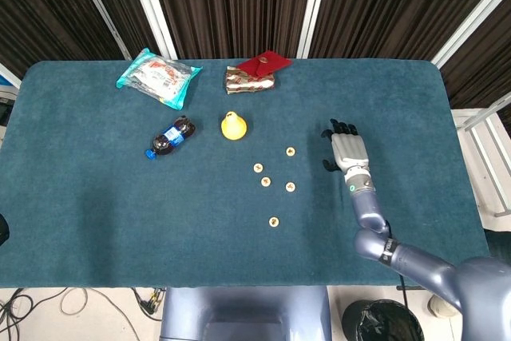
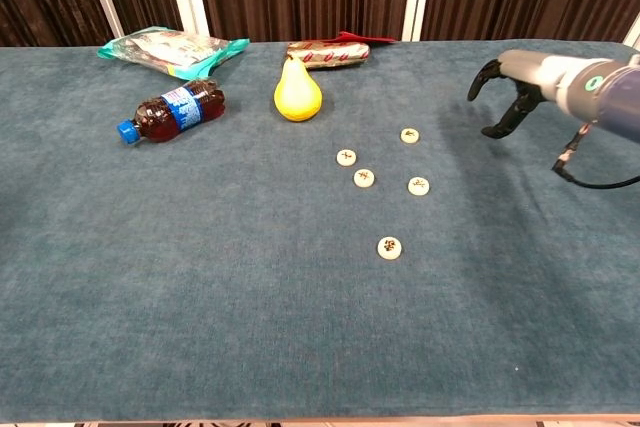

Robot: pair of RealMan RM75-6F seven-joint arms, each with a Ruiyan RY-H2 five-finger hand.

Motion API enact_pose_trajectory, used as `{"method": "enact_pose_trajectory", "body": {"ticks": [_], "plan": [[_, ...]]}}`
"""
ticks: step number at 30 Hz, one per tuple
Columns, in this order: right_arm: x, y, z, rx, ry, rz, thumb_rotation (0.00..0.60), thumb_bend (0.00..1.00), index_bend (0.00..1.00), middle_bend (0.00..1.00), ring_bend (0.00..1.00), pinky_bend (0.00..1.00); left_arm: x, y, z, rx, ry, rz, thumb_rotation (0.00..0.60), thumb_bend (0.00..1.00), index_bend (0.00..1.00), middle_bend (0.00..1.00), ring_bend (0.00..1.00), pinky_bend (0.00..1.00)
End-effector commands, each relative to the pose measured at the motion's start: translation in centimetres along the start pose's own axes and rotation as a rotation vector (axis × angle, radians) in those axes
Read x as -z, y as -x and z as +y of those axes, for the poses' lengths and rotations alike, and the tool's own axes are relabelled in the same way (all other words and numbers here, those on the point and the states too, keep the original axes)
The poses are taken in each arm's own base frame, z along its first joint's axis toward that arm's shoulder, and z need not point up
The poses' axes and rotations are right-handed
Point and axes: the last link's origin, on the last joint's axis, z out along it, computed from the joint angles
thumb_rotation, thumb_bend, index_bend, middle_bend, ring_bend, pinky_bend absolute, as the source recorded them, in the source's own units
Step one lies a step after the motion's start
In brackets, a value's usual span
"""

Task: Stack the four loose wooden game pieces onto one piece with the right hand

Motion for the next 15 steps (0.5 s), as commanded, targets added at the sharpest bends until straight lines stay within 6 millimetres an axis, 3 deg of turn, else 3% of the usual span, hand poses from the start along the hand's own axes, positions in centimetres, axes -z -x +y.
{"method": "enact_pose_trajectory", "body": {"ticks": [1, 15], "plan": [[-0.8, 0.8, -1.2, -0.022, -0.005, 0.002, 0.600, 0.40, 0.33, 0.00, 0.00, 0.00, 0.0, 0.0, 0.0, 0.002, -0.002, -0.001, 0.600, 0.61, 0.07, 0.00, 0.00, 0.00], [-2.3, 2.5, -4.2, -0.063, -0.038, 0.021, 0.600, 0.40, 0.37, 0.00, 0.00, 0.00, -0.1, -0.1, -0.2, 0.008, -0.011, -0.002, 0.600, 0.61, 0.07, 0.00, 0.00, 0.00]]}}
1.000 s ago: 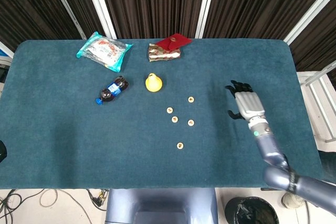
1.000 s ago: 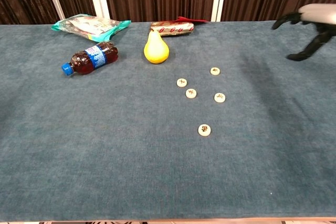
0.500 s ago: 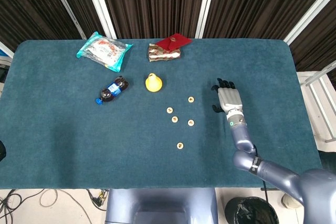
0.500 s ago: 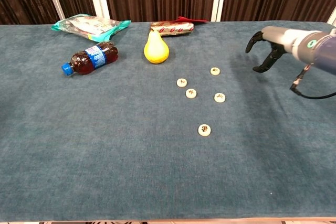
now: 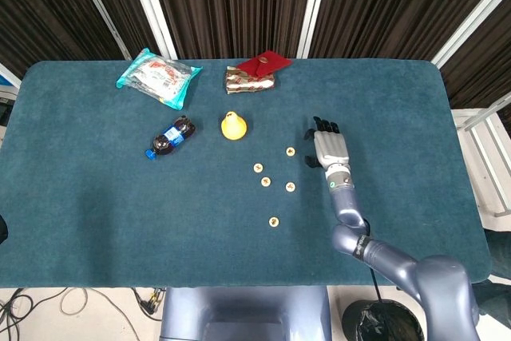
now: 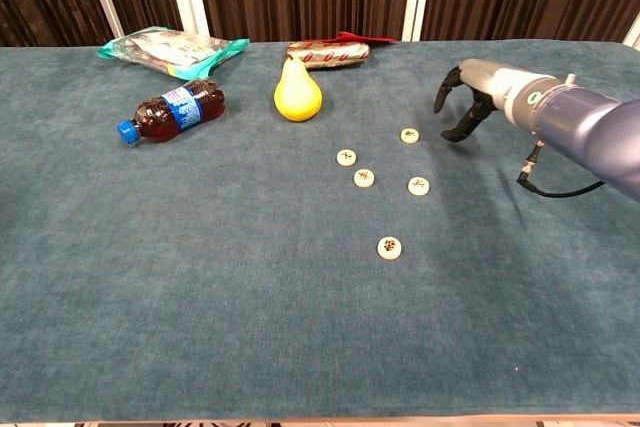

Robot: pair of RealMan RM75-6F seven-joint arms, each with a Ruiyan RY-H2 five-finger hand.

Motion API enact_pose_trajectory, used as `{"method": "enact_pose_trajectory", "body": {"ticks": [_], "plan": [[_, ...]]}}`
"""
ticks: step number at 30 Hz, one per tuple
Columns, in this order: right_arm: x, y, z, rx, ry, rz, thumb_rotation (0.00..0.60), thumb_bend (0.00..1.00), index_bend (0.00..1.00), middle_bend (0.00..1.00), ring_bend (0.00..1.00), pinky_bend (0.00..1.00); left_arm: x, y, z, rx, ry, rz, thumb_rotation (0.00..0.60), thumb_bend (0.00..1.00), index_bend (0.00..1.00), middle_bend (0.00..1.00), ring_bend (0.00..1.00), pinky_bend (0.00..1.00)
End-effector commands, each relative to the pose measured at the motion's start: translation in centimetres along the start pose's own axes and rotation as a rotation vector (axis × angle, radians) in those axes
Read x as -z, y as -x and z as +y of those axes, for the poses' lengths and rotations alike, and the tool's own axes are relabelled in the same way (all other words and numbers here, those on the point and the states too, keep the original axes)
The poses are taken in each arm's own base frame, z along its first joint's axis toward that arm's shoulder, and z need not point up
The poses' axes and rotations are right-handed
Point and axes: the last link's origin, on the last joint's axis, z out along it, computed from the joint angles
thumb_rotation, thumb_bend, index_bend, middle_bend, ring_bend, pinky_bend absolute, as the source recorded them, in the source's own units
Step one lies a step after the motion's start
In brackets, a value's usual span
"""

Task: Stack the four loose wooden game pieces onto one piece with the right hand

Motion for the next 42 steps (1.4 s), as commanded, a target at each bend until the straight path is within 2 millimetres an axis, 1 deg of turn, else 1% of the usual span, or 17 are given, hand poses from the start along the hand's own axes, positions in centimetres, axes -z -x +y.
{"method": "enact_pose_trajectory", "body": {"ticks": [1, 8, 15, 26, 34, 42], "plan": [[-0.3, 0.3, -0.9, -0.003, -0.013, -0.003, 0.600, 0.40, 0.37, 0.00, 0.00, 0.00, 0.0, 0.0, 0.0, 0.000, 0.000, 0.000, 0.600, 0.61, 0.07, 0.00, 0.00, 0.00], [-0.6, 1.0, -1.9, -0.019, -0.010, -0.012, 0.600, 0.40, 0.38, 0.00, 0.00, 0.00, 0.0, 0.0, 0.0, 0.001, -0.001, -0.001, 0.600, 0.61, 0.07, 0.00, 0.00, 0.00], [-0.7, 1.3, -2.7, -0.032, -0.018, -0.009, 0.600, 0.40, 0.41, 0.00, 0.00, 0.00, -0.1, -0.1, -0.1, 0.003, -0.003, 0.000, 0.600, 0.61, 0.07, 0.00, 0.00, 0.00], [-0.9, 1.8, -2.9, -0.036, -0.008, -0.018, 0.600, 0.40, 0.42, 0.00, 0.00, 0.00, -0.1, -0.1, -0.1, 0.002, -0.003, 0.000, 0.600, 0.61, 0.07, 0.00, 0.00, 0.00], [-1.0, 2.0, -3.3, -0.039, -0.010, -0.019, 0.600, 0.40, 0.47, 0.00, 0.00, 0.00, -0.1, -0.1, -0.1, 0.003, -0.005, 0.001, 0.600, 0.61, 0.07, 0.00, 0.00, 0.00], [-1.0, 2.3, -3.4, -0.038, -0.007, -0.025, 0.600, 0.40, 0.48, 0.00, 0.00, 0.00, -0.1, -0.1, -0.2, 0.005, -0.007, 0.002, 0.600, 0.61, 0.07, 0.00, 0.00, 0.00]]}}
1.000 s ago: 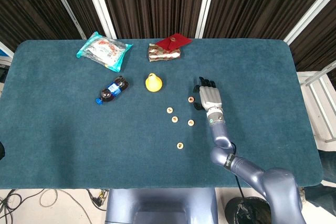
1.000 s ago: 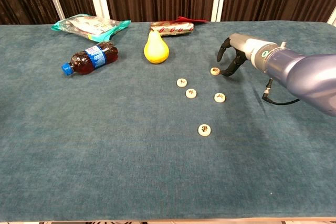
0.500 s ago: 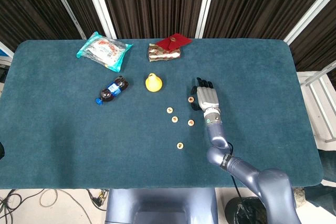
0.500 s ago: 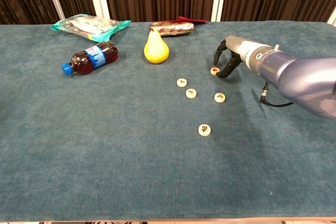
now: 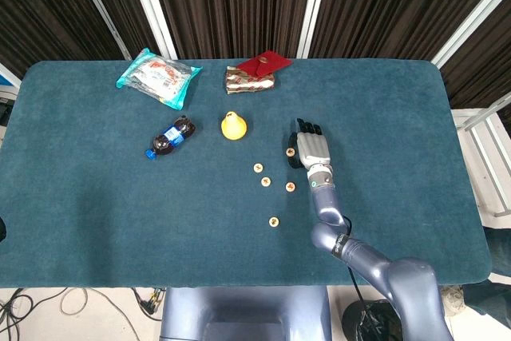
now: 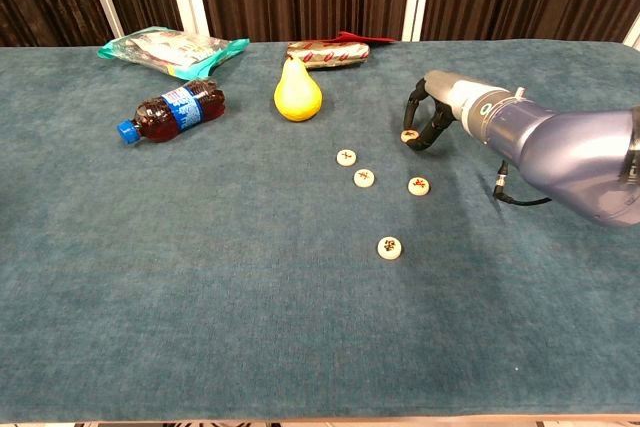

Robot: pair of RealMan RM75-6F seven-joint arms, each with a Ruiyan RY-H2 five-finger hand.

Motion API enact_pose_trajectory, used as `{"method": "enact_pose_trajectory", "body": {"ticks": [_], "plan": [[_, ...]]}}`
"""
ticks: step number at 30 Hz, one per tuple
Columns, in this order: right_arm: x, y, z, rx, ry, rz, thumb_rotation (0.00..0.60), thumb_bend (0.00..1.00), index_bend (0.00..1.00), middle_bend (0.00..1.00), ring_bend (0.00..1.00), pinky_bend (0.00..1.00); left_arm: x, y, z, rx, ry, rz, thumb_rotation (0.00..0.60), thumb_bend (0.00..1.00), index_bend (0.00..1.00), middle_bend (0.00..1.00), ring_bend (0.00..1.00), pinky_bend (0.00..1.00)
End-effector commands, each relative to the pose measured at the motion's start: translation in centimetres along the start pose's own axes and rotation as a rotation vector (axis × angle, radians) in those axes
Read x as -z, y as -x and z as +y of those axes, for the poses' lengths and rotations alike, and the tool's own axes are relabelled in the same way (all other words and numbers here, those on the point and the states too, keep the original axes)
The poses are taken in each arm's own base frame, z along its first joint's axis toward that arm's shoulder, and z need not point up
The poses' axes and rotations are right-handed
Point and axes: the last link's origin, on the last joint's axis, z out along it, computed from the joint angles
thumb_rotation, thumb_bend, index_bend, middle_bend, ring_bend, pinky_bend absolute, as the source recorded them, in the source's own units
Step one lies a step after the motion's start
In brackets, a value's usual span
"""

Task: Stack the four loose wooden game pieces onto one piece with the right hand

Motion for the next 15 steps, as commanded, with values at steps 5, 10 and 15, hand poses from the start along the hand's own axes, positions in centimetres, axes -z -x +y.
{"method": "enact_pose_trajectory", "body": {"ticks": [5, 10, 15], "plan": [[-0.10, 0.03, -0.30, 0.005, -0.003, 0.002, 0.600, 0.40, 0.48, 0.00, 0.00, 0.00, 0.01, 0.02, 0.02, -0.002, 0.001, 0.000, 0.600, 0.61, 0.07, 0.00, 0.00, 0.00], [-0.22, -0.01, -0.36, 0.003, 0.002, 0.005, 0.600, 0.40, 0.48, 0.00, 0.00, 0.00, 0.01, 0.00, 0.00, 0.000, 0.000, 0.000, 0.600, 0.61, 0.07, 0.00, 0.00, 0.00], [-0.30, -0.11, -0.27, 0.002, 0.005, 0.008, 0.600, 0.40, 0.48, 0.00, 0.00, 0.00, 0.02, 0.01, -0.01, 0.001, 0.000, -0.001, 0.600, 0.61, 0.07, 0.00, 0.00, 0.00]]}}
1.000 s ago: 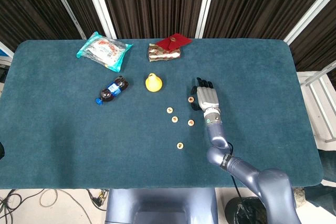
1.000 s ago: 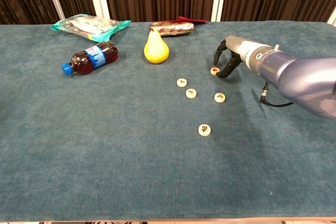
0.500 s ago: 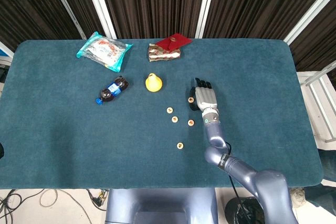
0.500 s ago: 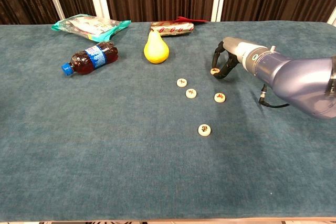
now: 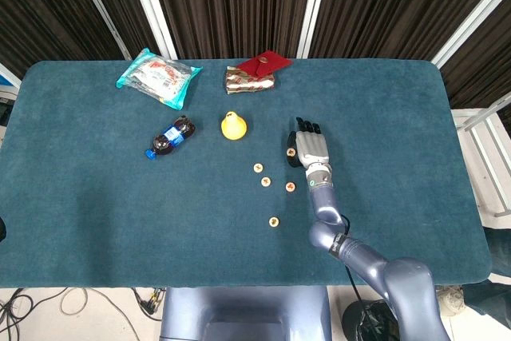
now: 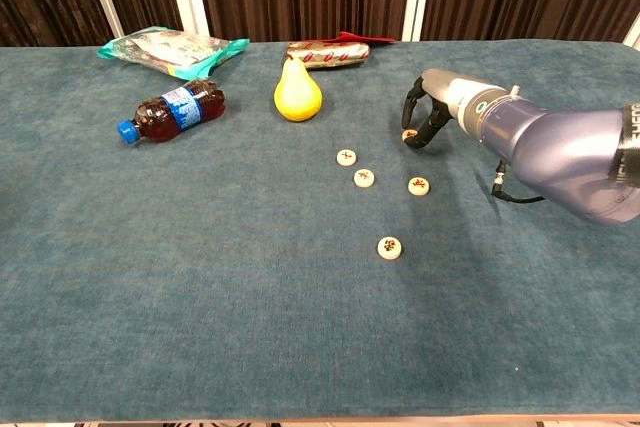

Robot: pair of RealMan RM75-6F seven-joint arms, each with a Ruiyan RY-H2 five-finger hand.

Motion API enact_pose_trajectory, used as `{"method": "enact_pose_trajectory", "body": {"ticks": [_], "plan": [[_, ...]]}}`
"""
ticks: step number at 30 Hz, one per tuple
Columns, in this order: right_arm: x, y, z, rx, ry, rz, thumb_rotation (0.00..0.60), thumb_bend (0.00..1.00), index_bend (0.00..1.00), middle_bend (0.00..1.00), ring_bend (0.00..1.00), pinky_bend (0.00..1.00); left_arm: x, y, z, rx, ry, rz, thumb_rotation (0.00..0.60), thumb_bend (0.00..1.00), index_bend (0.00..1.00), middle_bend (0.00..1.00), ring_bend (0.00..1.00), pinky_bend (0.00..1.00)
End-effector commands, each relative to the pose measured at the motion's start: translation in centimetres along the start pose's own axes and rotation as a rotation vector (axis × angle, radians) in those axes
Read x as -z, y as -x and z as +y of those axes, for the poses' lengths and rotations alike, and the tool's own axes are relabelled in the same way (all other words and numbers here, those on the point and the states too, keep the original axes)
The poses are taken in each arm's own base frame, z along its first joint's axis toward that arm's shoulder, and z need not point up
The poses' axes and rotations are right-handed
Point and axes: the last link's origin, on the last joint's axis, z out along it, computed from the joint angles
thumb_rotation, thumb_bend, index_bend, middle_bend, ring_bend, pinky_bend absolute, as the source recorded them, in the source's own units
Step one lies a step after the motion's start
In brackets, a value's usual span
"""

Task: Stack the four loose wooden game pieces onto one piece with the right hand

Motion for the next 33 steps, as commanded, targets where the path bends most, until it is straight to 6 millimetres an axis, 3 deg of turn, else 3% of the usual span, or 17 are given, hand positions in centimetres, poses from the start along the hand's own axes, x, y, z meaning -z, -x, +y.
{"method": "enact_pose_trajectory", "body": {"ticks": [1, 16, 26, 33], "plan": [[-0.03, -0.02, 0.09, 0.001, 0.002, -0.002, 0.600, 0.40, 0.48, 0.00, 0.00, 0.00, 0.00, 0.00, 0.00, -0.001, 0.000, 0.000, 0.600, 0.61, 0.07, 0.00, 0.00, 0.00], [-0.07, -0.04, 0.51, 0.010, 0.013, -0.017, 0.600, 0.40, 0.48, 0.00, 0.00, 0.00, -0.01, 0.02, -0.04, -0.005, -0.007, 0.003, 0.600, 0.61, 0.07, 0.00, 0.00, 0.00], [-0.05, 0.20, 0.60, 0.008, 0.016, -0.030, 0.600, 0.40, 0.54, 0.00, 0.00, 0.00, 0.00, 0.00, -0.01, -0.005, -0.008, 0.005, 0.600, 0.61, 0.07, 0.00, 0.00, 0.00], [-0.14, -0.62, -0.01, -0.019, -0.001, -0.005, 0.600, 0.40, 0.55, 0.00, 0.00, 0.00, 0.04, 0.02, -0.03, -0.002, -0.009, 0.002, 0.600, 0.61, 0.07, 0.00, 0.00, 0.00]]}}
